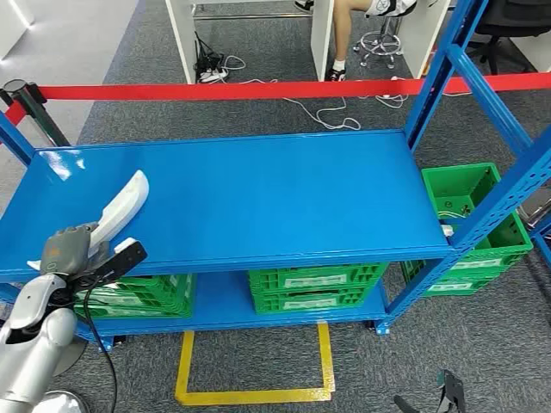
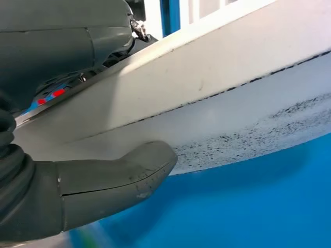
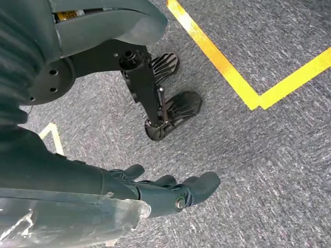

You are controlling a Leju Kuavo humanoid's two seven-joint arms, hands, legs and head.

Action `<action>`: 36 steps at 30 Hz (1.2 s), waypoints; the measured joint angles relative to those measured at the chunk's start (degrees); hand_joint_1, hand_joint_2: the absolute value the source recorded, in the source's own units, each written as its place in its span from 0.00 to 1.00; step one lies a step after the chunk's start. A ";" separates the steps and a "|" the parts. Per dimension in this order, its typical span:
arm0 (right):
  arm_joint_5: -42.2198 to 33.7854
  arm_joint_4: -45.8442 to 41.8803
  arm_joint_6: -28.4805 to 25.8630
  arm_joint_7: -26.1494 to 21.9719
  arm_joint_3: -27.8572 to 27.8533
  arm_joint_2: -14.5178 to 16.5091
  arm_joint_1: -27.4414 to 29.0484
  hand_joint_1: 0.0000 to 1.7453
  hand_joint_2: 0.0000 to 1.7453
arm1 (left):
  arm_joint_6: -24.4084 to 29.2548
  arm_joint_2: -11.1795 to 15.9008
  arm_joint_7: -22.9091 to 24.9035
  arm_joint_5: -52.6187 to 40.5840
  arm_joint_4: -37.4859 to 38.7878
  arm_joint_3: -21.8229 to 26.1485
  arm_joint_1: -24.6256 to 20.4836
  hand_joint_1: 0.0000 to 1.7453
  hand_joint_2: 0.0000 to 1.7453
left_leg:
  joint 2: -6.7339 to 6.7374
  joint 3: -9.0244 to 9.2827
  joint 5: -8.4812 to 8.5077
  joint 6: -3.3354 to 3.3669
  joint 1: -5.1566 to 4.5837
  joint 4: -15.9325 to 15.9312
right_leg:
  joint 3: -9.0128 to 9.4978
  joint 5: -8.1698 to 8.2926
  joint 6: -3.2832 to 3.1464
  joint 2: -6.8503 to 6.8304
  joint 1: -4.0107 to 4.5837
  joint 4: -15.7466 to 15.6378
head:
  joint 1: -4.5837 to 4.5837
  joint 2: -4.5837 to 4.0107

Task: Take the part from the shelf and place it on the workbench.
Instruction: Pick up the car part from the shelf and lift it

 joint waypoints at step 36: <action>-0.74 0.00 -1.91 -3.79 0.08 2.82 0.03 0.00 1.00 | 10.79 -11.40 -30.58 35.67 -43.10 2.08 9.83 1.00 1.00 | 0.00 0.00 -0.01 0.04 0.01 0.00 | 0.02 0.00 0.00 -0.02 0.02 0.00 | 0.00 0.00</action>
